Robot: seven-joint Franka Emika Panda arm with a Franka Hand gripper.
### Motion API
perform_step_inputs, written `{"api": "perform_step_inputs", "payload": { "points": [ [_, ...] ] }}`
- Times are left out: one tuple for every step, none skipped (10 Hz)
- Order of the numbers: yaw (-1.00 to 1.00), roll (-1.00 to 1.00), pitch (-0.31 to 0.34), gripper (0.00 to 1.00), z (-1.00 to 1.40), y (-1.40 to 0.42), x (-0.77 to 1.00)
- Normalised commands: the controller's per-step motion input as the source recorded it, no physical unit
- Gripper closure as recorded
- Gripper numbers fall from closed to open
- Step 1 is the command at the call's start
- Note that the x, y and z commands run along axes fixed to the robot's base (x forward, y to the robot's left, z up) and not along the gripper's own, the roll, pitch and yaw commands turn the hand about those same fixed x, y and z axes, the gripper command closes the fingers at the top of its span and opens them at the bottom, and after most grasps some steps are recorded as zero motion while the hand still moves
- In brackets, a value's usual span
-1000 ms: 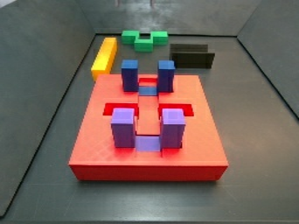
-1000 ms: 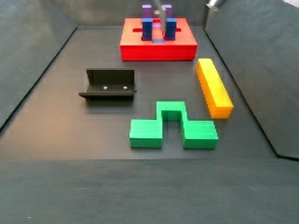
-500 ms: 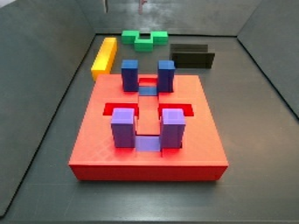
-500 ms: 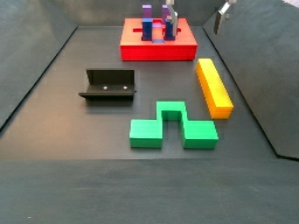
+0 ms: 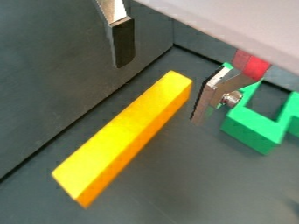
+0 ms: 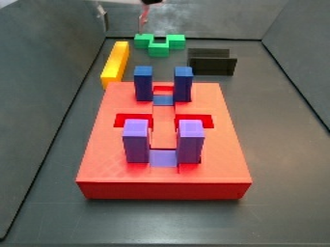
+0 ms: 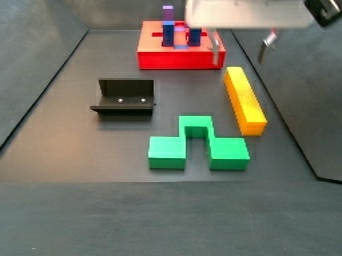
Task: Pick up the yellow object. Move up. Move to above the board. Insert the yellow object.
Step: Pick up the yellow object.
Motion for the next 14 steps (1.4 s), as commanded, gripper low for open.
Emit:
{"api": "perform_step_inputs", "payload": {
  "points": [
    [-0.14,-0.12,-0.079,0.00,-0.39,0.17,-0.41],
    [0.00,-0.12,-0.099,0.00,-0.33,0.11,-0.23],
    [0.07,-0.12,-0.099,0.00,-0.23,0.00,0.00],
    [0.24,-0.06,-0.047,0.00,-0.12,-0.04,0.08],
    [0.28,-0.03,-0.017,0.00,-0.07,-0.09,0.16],
    [0.29,-0.02,-0.026,0.00,-0.16,-0.11,0.14],
    [0.24,0.00,-0.036,0.00,-0.33,-0.21,0.00],
    [0.18,0.00,-0.037,0.00,-0.30,-0.23,0.00],
    [0.13,0.00,-0.040,0.00,-0.25,-0.21,-0.07],
    [0.05,0.00,-0.051,0.00,-0.27,-0.15,-0.08],
    [0.00,0.00,-0.057,0.00,-0.27,-0.02,-0.01],
    [0.00,0.04,-0.011,0.00,-0.18,0.05,-0.06],
    [0.00,0.03,0.000,0.00,-0.10,0.12,0.00],
    [0.00,0.02,0.000,0.00,-0.08,0.16,0.00]
  ]
}}
